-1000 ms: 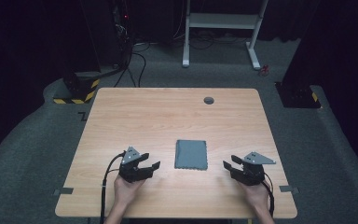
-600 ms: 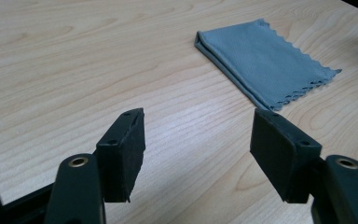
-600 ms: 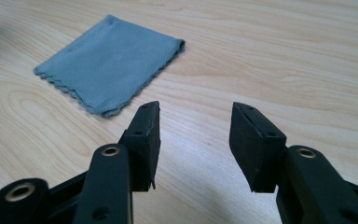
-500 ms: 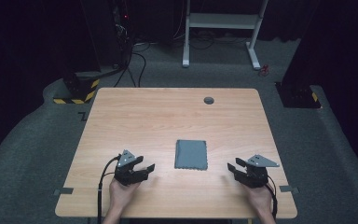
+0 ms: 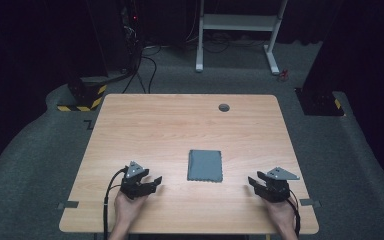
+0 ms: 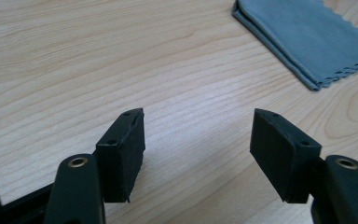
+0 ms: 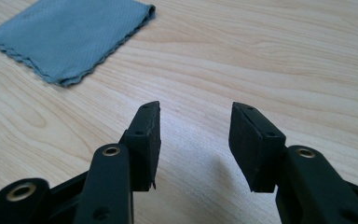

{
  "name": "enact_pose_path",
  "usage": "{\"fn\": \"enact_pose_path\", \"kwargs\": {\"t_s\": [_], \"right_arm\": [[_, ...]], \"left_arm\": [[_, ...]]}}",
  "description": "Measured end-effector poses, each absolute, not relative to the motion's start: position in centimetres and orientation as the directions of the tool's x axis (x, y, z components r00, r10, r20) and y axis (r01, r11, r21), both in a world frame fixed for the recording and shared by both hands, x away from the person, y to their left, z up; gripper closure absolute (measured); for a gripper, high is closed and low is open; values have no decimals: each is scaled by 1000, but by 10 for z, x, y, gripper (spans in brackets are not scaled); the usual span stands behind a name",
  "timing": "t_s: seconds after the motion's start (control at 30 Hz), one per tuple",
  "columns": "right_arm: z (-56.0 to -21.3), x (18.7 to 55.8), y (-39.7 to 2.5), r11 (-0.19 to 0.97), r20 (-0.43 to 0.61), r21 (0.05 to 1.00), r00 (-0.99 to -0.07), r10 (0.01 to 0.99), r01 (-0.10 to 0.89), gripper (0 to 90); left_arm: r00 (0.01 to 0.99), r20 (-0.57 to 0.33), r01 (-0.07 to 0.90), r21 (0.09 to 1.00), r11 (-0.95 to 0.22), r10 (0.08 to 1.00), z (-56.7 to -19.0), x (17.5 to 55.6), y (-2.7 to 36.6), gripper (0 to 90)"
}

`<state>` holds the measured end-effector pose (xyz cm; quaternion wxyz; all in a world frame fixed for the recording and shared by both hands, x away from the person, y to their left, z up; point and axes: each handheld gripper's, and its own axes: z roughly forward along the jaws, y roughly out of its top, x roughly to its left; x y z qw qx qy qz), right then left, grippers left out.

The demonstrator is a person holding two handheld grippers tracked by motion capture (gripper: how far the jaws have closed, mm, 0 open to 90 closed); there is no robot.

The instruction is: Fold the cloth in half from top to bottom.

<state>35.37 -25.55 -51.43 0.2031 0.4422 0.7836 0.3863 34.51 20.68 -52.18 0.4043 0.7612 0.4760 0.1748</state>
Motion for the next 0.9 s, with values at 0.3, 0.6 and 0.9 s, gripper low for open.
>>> {"fn": "enact_pose_path", "kwargs": {"t_s": [0.3,0.6,0.9], "right_arm": [[-520,356,-255,355,-24,764,-525,850,539,540],[-522,357,-253,382,-54,739,-516,855,555,515],[-522,361,-257,331,-8,733,-478,878,595,422]], "left_arm": [[448,-92,603,766,-224,889,-527,350,212,359],[433,-29,594,761,-261,901,-527,351,212,353],[438,-3,592,754,-286,899,-528,350,207,310]]}}
